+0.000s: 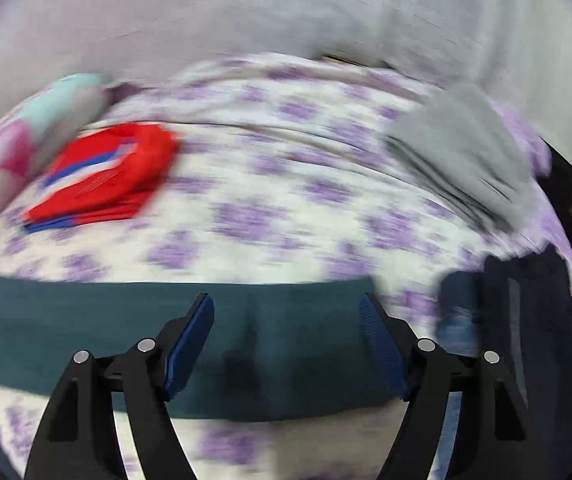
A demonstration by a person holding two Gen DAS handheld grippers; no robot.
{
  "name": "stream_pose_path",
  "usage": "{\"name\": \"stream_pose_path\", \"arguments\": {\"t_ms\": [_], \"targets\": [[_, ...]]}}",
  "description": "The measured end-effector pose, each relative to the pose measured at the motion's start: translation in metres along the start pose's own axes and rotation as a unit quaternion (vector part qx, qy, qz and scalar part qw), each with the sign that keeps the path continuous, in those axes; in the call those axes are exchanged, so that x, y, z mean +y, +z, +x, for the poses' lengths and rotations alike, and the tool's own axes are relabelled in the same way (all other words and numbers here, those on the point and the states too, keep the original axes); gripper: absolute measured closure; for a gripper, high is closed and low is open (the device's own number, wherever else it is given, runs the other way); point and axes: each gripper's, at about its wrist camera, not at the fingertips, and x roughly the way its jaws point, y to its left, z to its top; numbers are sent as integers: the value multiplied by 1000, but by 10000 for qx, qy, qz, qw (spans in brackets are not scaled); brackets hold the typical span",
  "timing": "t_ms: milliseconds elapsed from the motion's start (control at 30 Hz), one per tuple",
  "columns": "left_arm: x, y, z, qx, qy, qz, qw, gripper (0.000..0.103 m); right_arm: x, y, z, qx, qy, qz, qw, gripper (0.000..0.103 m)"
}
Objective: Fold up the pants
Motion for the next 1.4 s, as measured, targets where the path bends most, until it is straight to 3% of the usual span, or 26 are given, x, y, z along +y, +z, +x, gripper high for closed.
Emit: {"name": "stream_pose_path", "arguments": {"t_ms": [100,167,300,400,500,567,700,800,833,867,900,1000,1133,1200,1267,1300,1367,1400], "targets": [[6,6,22,328,-206,17,9992,43,33,2,-7,17,329,-267,9991,27],[5,5,32,492,-320,136,9982,46,51,4,-9,13,525,-392,9979,27],[-4,2,40,366,-285,568,9973,47,84,8,-13,14,800,-675,9945,27],[-9,5,40,264,-501,774,9954,83,107,13,-6,77,1134,-984,9886,27],[-14,6,37,179,-360,763,9963,83,134,18,11,258,1304,-1446,9805,29],[-17,6,36,125,-266,818,9962,83,150,23,28,417,1282,-1696,9763,46],[-9,8,33,114,-362,609,9974,83,166,24,59,853,1324,-2161,9636,47],[-6,6,29,96,-454,474,9978,83,172,18,64,836,1426,-2462,9550,48],[-5,7,30,106,-470,438,9979,83,172,18,64,952,1705,-2392,9511,67],[-4,7,31,116,-498,382,9980,83,173,19,62,1031,1929,-2346,9472,94],[-3,7,31,121,-508,320,9981,83,176,17,57,981,1933,-2444,9451,99],[0,11,29,83,-504,105,9986,83,176,20,52,825,1859,-2402,9492,100],[7,24,24,-129,-465,-233,9986,83,156,44,53,516,1995,-1499,9670,100],[7,28,34,24,-451,-373,9983,83,164,44,65,560,1684,-1455,9733,92],[5,27,44,196,-398,-346,9984,83,176,36,74,807,1201,-1831,9724,67],[4,25,46,247,-408,-318,9984,83,178,35,71,701,1089,-1939,9724,66],[6,24,45,287,-499,-277,9980,77,171,39,57,552,1428,-1849,9708,58],[7,22,42,276,-528,-263,9979,65,169,43,54,515,1544,-1762,9708,53]]}}
